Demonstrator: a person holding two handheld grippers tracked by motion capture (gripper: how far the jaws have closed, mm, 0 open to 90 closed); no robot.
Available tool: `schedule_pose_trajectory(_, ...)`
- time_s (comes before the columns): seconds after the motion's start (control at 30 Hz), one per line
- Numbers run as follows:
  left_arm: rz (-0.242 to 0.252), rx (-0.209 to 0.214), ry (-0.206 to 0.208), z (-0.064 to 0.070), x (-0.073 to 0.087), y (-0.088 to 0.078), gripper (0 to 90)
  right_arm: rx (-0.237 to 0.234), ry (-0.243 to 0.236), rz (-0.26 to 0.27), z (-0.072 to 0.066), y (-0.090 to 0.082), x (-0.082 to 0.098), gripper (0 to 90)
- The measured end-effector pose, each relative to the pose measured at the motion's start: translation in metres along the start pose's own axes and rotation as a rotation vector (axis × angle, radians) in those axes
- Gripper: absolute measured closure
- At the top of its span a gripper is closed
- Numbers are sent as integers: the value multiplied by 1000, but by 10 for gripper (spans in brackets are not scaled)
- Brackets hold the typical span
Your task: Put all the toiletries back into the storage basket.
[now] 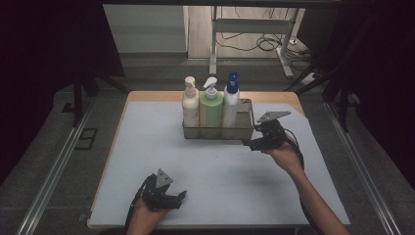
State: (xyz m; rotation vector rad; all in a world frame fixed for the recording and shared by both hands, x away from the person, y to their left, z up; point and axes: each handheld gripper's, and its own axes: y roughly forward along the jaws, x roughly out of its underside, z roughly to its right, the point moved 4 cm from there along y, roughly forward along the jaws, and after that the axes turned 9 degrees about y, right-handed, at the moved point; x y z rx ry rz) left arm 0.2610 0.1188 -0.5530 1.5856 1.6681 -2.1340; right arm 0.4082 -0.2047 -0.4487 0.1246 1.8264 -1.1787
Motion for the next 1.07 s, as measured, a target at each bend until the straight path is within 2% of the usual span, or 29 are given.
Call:
schedule_pose_trajectory(0.2,0,0,0,0,0,0,122,-1,-19,3,-4,-10,13,189)
schedule_pose_trajectory(0.47,0,0,0,0,0,0,122,6,-18,-11,-5,-17,37,160)
schedule_pose_trajectory(0.77,2,-1,-1,0,0,0,122,35,-29,-44,-4,-17,68,131)
schedule_pose_trajectory(1.07,1,0,-1,0,0,0,122,45,-20,-72,1,-6,100,126)
